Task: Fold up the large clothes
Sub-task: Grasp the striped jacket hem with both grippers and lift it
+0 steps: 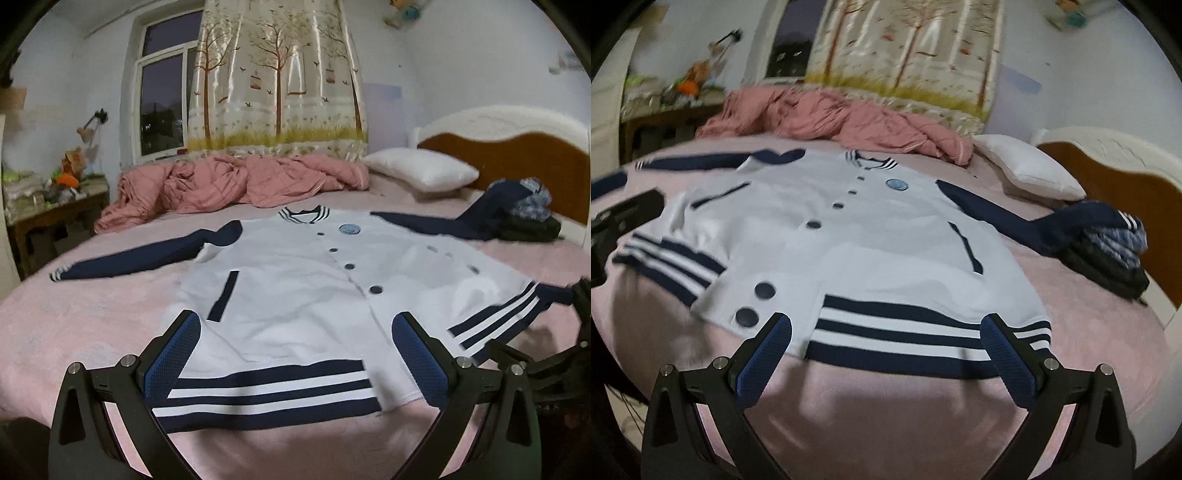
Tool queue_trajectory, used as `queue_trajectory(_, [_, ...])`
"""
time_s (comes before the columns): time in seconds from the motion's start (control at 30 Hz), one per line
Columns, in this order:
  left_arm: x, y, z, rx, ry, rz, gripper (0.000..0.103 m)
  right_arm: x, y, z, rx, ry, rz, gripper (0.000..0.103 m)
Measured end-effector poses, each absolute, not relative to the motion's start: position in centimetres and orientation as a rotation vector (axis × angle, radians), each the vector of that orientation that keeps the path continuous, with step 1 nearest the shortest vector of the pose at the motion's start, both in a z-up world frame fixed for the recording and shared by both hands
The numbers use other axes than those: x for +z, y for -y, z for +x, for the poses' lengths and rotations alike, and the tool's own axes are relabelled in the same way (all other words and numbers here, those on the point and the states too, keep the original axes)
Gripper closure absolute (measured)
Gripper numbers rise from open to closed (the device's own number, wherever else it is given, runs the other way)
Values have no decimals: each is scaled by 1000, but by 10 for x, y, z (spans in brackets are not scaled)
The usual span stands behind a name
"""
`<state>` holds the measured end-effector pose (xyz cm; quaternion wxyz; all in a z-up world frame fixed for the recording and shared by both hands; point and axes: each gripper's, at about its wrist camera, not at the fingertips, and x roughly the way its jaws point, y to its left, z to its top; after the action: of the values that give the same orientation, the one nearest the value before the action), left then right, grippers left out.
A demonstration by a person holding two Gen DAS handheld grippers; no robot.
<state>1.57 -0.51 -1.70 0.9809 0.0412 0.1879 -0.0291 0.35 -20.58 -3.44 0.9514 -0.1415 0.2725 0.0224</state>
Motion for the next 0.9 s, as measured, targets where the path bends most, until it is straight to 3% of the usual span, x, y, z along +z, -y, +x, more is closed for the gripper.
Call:
queue_trajectory(0.4, [-53, 14, 20, -112, -623, 190, 0, -61, 210, 14, 110, -756, -366, 0])
queue_trajectory(0.6, [-72, 17, 29, 12, -743, 335, 0, -63, 237, 34, 58, -876, -217, 0])
queue_trajectory(0.77, [-70, 14, 53, 6, -801, 309, 0, -57, 249, 49, -75, -852, -289, 0])
queue_trajectory(0.9, [-53, 17, 76, 48, -748, 392, 0, -44, 253, 63, -160, -799, -379, 0])
